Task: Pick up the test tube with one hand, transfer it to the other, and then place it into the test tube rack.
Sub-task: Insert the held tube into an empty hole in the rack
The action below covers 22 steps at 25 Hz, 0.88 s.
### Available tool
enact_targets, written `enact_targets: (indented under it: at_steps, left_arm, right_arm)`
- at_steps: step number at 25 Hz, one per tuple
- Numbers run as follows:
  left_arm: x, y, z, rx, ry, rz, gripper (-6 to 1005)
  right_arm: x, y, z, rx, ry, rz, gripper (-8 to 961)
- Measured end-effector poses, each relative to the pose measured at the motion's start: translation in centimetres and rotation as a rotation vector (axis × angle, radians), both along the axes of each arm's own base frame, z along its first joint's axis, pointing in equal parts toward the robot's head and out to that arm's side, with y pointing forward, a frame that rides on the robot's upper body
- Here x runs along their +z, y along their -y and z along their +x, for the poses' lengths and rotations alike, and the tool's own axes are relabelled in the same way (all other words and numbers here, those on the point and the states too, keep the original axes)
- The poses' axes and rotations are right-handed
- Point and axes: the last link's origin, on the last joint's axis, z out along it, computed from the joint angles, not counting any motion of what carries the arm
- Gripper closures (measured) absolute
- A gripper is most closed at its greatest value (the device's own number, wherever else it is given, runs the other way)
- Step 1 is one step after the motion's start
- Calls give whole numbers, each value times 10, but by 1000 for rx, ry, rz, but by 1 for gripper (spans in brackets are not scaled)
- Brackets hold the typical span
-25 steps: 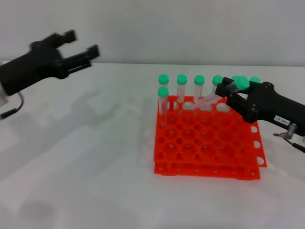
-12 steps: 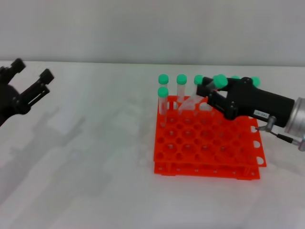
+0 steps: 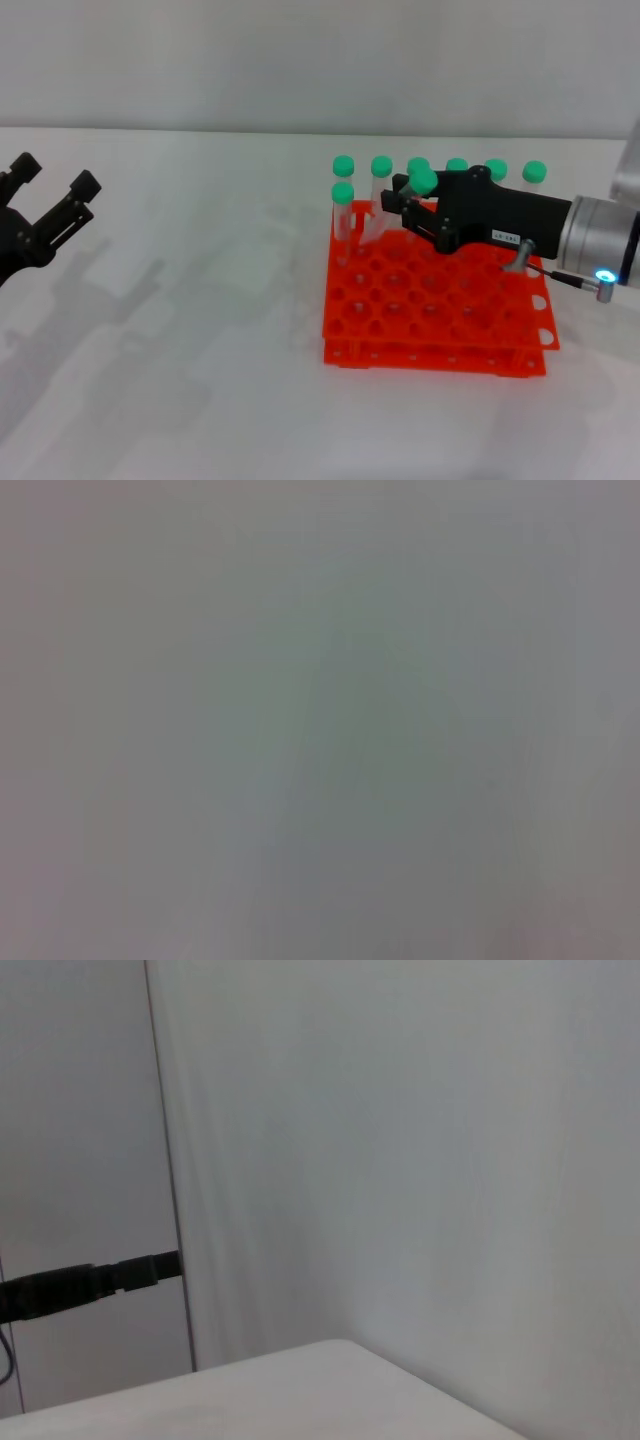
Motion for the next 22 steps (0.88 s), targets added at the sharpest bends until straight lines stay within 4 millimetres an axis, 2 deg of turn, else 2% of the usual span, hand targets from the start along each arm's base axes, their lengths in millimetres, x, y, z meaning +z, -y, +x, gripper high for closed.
enact_targets:
  at_steps: [13,22]
  left_arm:
    - [-5,1,0,6,21,-12,111]
    - [-5,0,1,6,25,-10,111]
  right_arm:
    - [-2,-11,7,-39,75,46,749]
    - [-11,-14,-8,21,135,21,749]
